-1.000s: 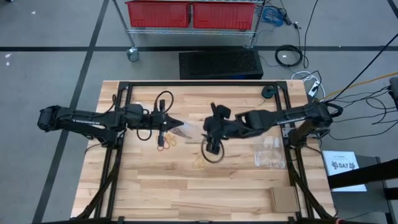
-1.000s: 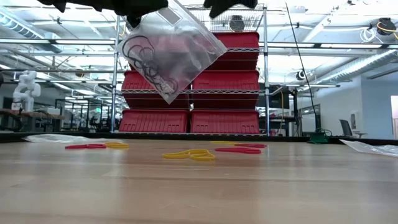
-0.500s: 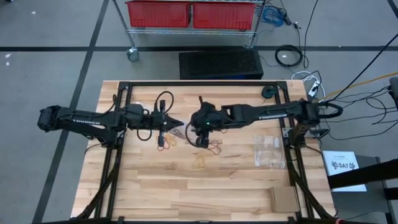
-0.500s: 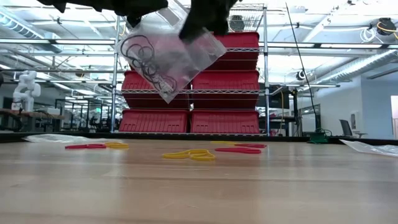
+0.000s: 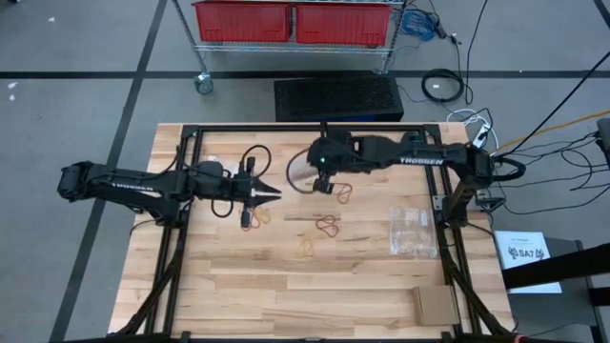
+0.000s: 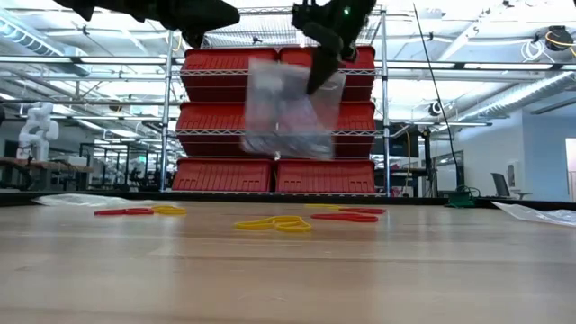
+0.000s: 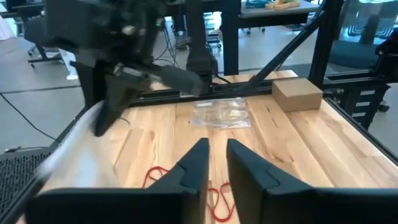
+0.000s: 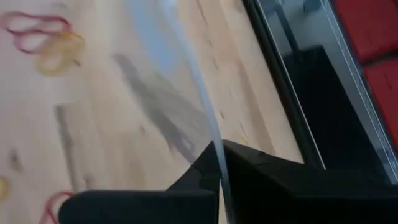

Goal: Sort rubber bands
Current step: Put the zip bag on the table

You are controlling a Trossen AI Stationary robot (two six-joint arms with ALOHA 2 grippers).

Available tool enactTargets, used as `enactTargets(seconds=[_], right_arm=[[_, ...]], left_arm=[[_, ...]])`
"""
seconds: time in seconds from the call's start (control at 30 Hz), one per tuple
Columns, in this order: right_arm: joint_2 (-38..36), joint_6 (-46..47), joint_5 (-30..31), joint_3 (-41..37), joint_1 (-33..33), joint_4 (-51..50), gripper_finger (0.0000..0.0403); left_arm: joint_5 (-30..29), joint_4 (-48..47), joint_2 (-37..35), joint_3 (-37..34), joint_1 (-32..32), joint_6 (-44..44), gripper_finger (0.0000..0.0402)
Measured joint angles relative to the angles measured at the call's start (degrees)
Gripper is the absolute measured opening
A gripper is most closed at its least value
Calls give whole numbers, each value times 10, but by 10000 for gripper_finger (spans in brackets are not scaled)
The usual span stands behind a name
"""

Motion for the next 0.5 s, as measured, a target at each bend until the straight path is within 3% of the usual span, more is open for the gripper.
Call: enactTargets(seconds=[0.23,0.37,0.5], right_arm=[[-7,3,-18,0,-100,-71,0],[-8,25,-74,0,-177,-113,0],[-8,32,-109,-4,-249,-126,0]], left_arm=[[-21,-8,0,0,0,-7,123],[-58,-50,0,0,0,-16,113],[-79,-79,0,0,0,-31,79]])
